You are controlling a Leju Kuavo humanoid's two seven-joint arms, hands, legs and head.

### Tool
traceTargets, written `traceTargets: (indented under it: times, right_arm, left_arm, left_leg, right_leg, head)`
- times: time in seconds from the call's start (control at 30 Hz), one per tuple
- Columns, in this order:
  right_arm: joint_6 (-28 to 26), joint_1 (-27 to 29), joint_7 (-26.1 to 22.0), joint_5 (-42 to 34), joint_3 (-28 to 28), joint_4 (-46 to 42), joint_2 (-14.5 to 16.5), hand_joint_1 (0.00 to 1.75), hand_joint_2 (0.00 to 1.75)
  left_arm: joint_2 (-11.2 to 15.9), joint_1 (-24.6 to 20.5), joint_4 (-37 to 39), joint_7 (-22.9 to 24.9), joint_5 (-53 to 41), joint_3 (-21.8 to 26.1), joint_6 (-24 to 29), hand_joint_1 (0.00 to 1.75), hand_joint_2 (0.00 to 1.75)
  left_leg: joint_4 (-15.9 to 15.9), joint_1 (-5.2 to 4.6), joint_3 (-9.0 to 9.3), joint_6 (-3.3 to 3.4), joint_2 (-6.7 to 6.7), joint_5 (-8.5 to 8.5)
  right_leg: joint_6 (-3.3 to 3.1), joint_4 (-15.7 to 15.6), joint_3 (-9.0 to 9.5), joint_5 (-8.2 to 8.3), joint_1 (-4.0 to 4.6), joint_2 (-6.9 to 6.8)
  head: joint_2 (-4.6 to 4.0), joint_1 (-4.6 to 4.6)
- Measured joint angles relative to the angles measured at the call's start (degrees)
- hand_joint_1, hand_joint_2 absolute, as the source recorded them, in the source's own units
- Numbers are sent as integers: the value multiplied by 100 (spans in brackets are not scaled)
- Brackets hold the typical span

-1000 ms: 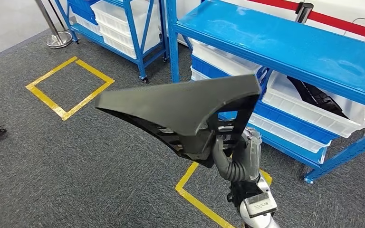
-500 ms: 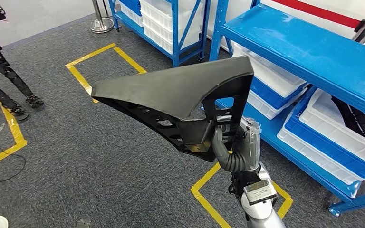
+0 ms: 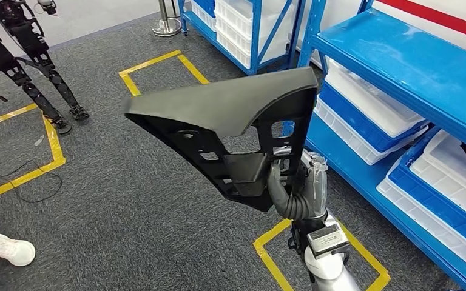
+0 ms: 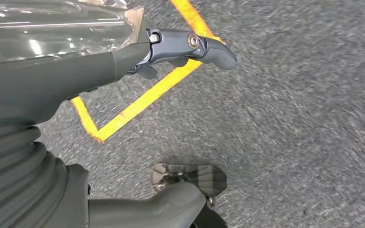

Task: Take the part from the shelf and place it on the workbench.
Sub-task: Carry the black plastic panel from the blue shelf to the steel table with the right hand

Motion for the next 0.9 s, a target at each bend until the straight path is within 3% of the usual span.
traceTargets:
  times: [0.07,0.1,0.2,0.27,0.33,0.4,0.43,0.47,0.53,0.57,0.63,0.7,0.73,0.8,0.83,0.9]
  right_arm:
    - [6,26,-11,-1,-2,-1,-3,175,175]
    - [13,50,-23,-4,-4,-2,-7,175,175]
    - [60,134,-84,-36,-16,-4,-32,175,175]
    - [115,187,-133,-63,-49,-10,-50,175,175]
    - [175,261,-149,-80,-102,-15,-63,175,175]
    - [216,353,-127,-66,-137,-17,-76,175,175]
    - [229,394,-115,-51,-143,-20,-81,175,175]
    - [236,424,-104,-31,-144,-25,-83,175,175]
    - [262,471,-100,12,-144,-45,-85,175,175]
    - [284,500,-107,33,-144,-56,-85,175,175]
    - [321,567,-132,56,-144,-71,-86,175,175]
    - [334,618,-158,67,-145,-84,-79,175,175]
    - [337,632,-166,72,-146,-95,-70,175,175]
    - [353,651,-186,70,-151,-128,-44,175,175]
    - [368,659,-196,69,-156,-139,-34,175,175]
    - [398,673,-208,67,-165,-149,-22,175,175]
  left_arm:
    - [-1,2,0,18,-42,8,0,0,175]
    - [-3,6,1,32,-72,7,5,0,175]
    - [-16,45,5,27,-124,6,22,0,175]
    - [-31,63,7,-45,-174,6,-9,0,175]
    - [-40,49,7,-99,-262,2,-120,0,175]
    - [-39,32,7,-118,-341,-8,-257,0,175]
    - [-40,31,7,-126,-372,-19,-313,0,175]
    - [-40,30,7,-137,-398,-34,-365,0,175]
    - [-40,24,7,-167,-436,-75,-457,0,175]
    - [-38,19,6,-184,-448,-91,-490,0,175]
    - [-32,18,6,-202,-462,-104,-516,0,175]
    - [-21,39,7,-202,-454,-105,-519,0,175]
    - [-16,52,7,-199,-446,-105,-519,0,175]
    - [-12,59,8,-196,-435,-106,-519,0,175]
    - [-13,57,8,-196,-434,-107,-519,0,175]
    - [-13,56,9,-195,-435,-108,-519,0,175]
  left_leg:
    - [-667,-29,382,44,197,205]
    - [-799,-51,451,67,243,222]
    - [-868,-81,454,166,103,244]
    - [-942,-57,494,249,-1,299]
    - [-973,-47,505,294,-127,329]
    - [-971,-48,498,301,-279,334]
    - [-967,-49,497,300,-355,335]
    - [-963,-49,500,296,-430,336]
    - [-944,-51,500,270,-570,336]
    - [-925,-61,491,244,-633,329]
    - [-901,-71,456,180,-724,324]
    - [-901,-50,426,113,-782,329]
    - [-855,-42,401,84,-717,296]
    - [-475,-36,224,39,-444,51]
    - [-107,-39,54,21,-286,-150]
    - [619,-33,-293,-2,-167,-459]
  right_leg:
    - [32,2,15,-24,44,-90]
    - [56,2,22,-35,63,-130]
    - [142,2,37,-63,68,-224]
    - [157,259,-62,-221,57,-45]
    - [116,950,-377,-534,32,215]
    - [116,1579,-701,-732,21,299]
    - [150,1624,-741,-704,15,314]
    - [199,1441,-667,-592,7,329]
    - [293,656,-316,-258,-38,474]
    - [300,324,-162,-131,-57,549]
    - [251,50,-41,-35,-61,637]
    - [169,43,-30,-8,-49,553]
    - [131,34,-26,5,-56,508]
    - [45,15,-19,18,-63,399]
    - [13,16,-18,12,-41,336]
    - [-23,18,-20,0,0,200]
  head:
    - [1,8]
    - [1,16]
    - [1,40]
    - [1,48]
    - [1,68]
    - [1,84]
    - [1,85]
    - [0,85]
    - [-1,87]
    - [-2,86]
    - [-1,81]
    - [0,76]
    - [-1,76]
    - [0,49]
    - [0,37]
    - [1,27]
